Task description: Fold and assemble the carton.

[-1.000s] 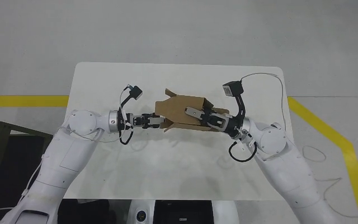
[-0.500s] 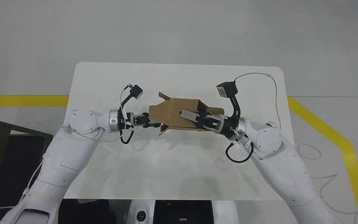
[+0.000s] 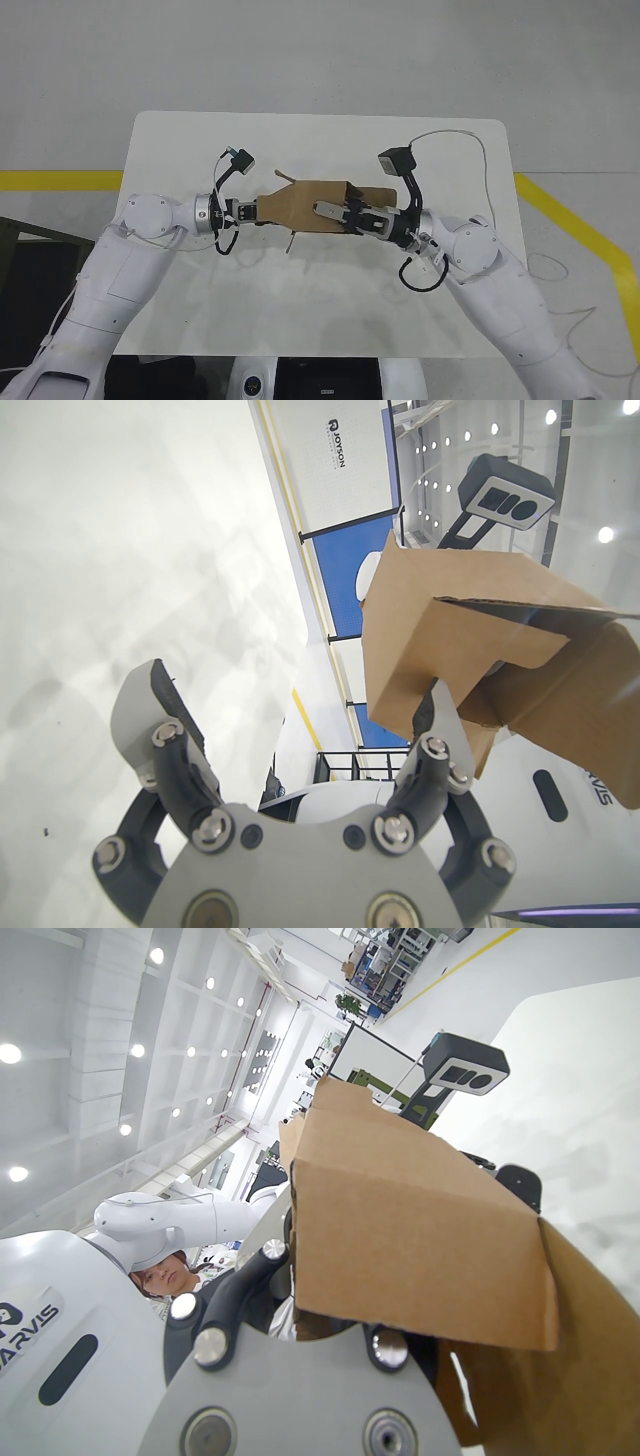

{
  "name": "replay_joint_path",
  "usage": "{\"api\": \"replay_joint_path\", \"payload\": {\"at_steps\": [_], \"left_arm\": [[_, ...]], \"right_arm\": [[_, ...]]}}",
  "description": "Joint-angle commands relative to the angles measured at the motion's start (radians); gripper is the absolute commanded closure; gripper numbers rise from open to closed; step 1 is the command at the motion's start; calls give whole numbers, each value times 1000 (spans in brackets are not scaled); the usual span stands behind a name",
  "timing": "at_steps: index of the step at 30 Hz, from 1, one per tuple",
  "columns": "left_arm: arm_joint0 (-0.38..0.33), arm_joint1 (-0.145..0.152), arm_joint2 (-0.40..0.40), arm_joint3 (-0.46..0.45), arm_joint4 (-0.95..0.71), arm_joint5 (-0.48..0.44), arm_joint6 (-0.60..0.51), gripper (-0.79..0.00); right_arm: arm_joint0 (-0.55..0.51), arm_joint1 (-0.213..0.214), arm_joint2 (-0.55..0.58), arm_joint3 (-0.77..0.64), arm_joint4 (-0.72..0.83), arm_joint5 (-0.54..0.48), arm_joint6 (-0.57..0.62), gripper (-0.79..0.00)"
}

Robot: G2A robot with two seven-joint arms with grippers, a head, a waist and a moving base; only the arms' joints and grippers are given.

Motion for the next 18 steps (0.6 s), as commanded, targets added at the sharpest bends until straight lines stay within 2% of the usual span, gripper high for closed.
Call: {"api": "replay_joint_path", "payload": {"at_steps": [1,18], "left_arm": [[1,0,-1,2,-7,0,2,-785],[3,-2,-5,6,-27,1,4,-785]], "right_arm": [[1,-1,-1,0,2,-1,2,0],[2,-8,-9,1,7,-3,16,0]]}}
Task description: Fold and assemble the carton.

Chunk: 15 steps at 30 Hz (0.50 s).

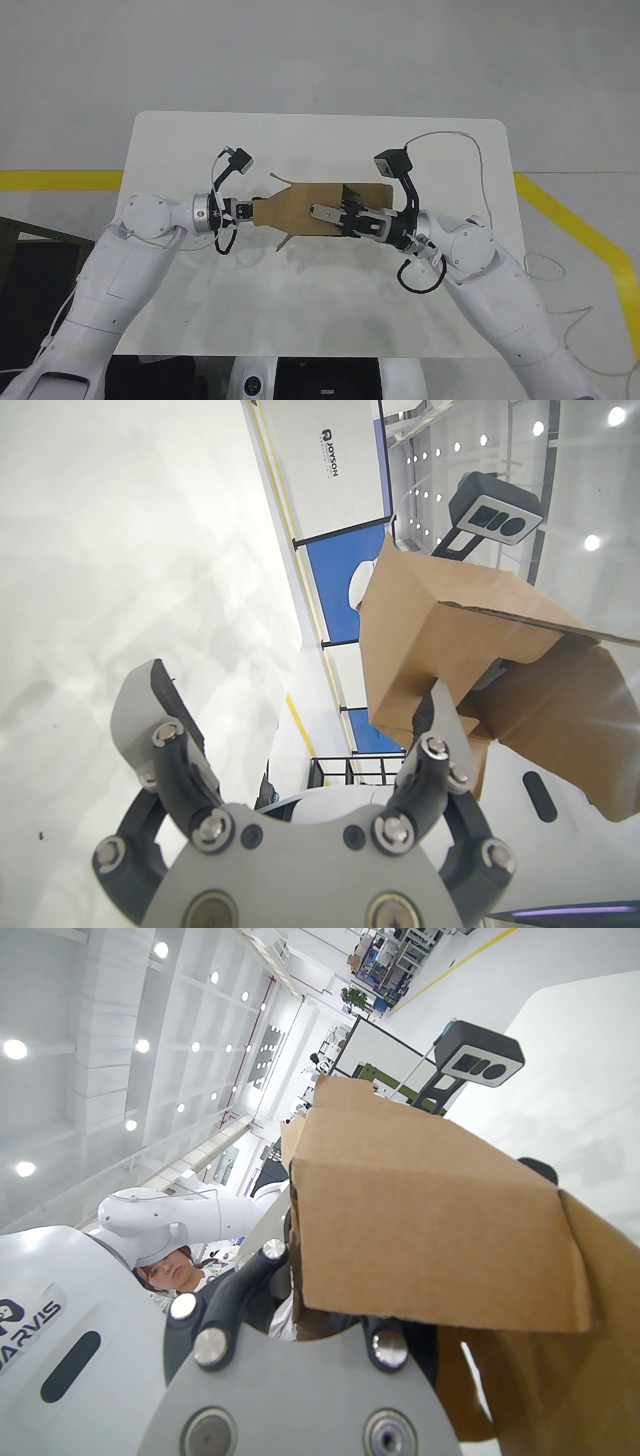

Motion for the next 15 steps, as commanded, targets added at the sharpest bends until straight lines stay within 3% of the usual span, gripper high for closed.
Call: {"api": "replay_joint_path", "payload": {"at_steps": [1,15], "left_arm": [[-1,0,1,0,0,0,0,-785],[1,0,-7,4,-2,-4,-1,-785]], "right_arm": [[1,-1,-1,1,0,0,1,0],[-16,-2,40,12,-32,-6,-72,0]]}}
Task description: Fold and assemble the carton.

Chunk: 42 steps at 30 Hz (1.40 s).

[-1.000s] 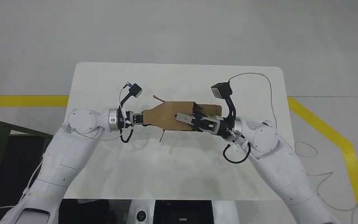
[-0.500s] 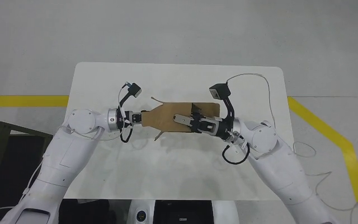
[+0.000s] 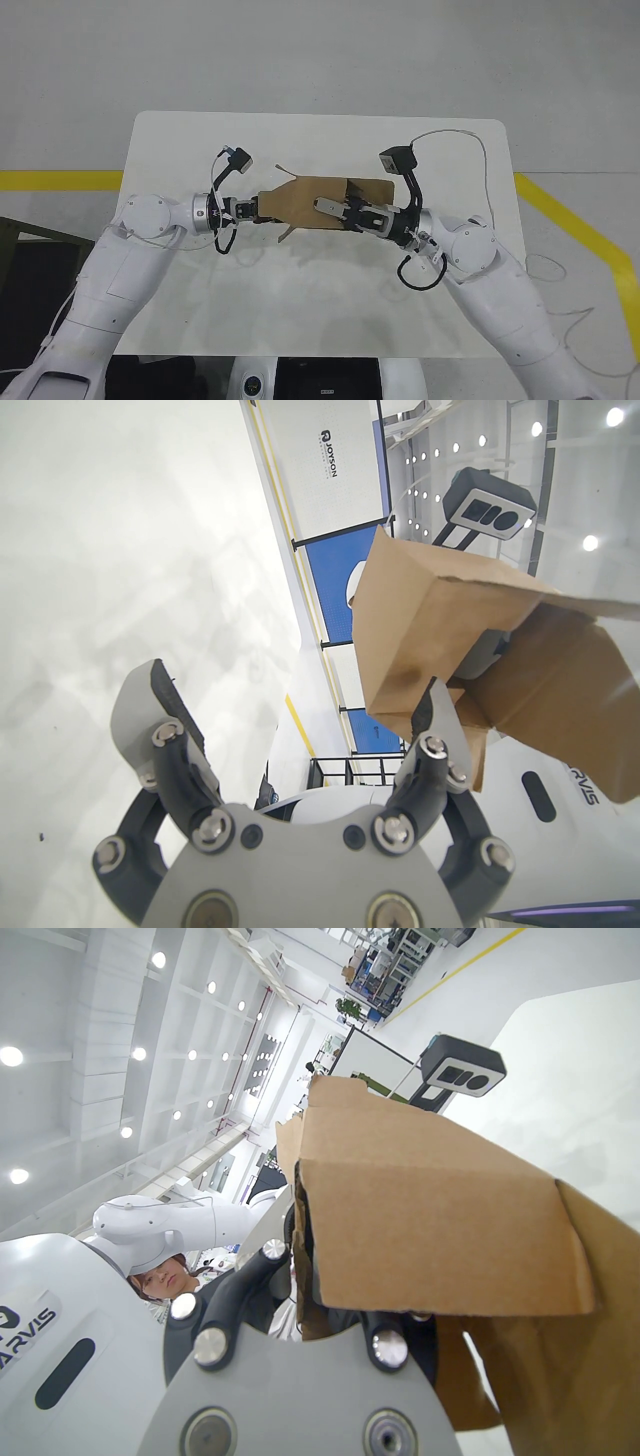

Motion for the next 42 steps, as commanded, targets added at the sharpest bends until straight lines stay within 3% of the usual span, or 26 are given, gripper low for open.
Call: {"api": "replay_joint_path", "payload": {"at_steps": [1,12,27,42], "left_arm": [[3,1,-2,-1,1,-2,-1,-785],[21,-2,28,-45,15,13,-29,-785],[6,-4,17,-32,-3,10,-11,-785],[0,-7,23,-28,-5,9,-20,-785]], "right_arm": [[-10,1,19,-1,-14,-2,-36,0],[-52,1,66,-30,-93,11,-170,0],[-32,-6,15,-24,-87,45,-45,0],[-16,-11,10,-4,-82,44,-24,0]]}}
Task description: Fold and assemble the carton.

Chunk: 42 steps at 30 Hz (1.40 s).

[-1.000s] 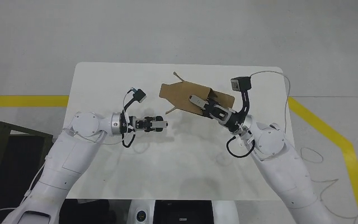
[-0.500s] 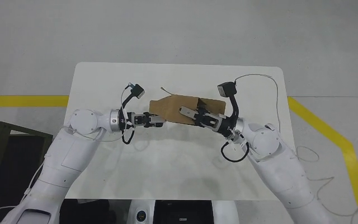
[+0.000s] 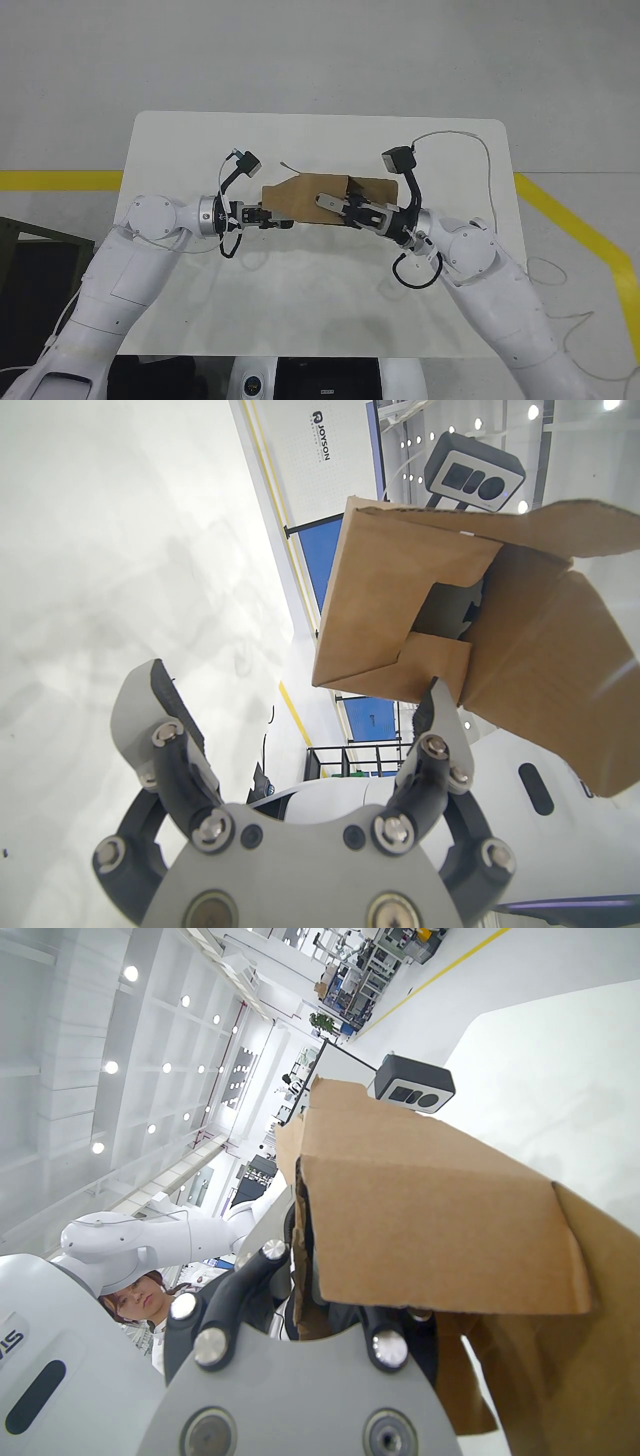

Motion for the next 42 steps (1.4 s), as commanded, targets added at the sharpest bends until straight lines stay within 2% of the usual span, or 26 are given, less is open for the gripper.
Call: {"api": "replay_joint_path", "payload": {"at_steps": [1,4,13,17,42], "left_arm": [[0,0,0,0,1,0,-1,-785],[-1,0,-5,8,1,-2,3,-785],[8,11,-68,34,1,-12,27,-785],[13,16,-85,30,11,-10,29,-785],[17,10,-37,-1,-4,-6,-31,-785]], "right_arm": [[-2,1,4,1,-1,0,3,0],[-13,4,19,7,2,6,13,0],[-49,22,46,11,73,64,201,0],[-51,24,41,16,90,74,249,0],[-26,16,19,18,106,43,192,0]]}}
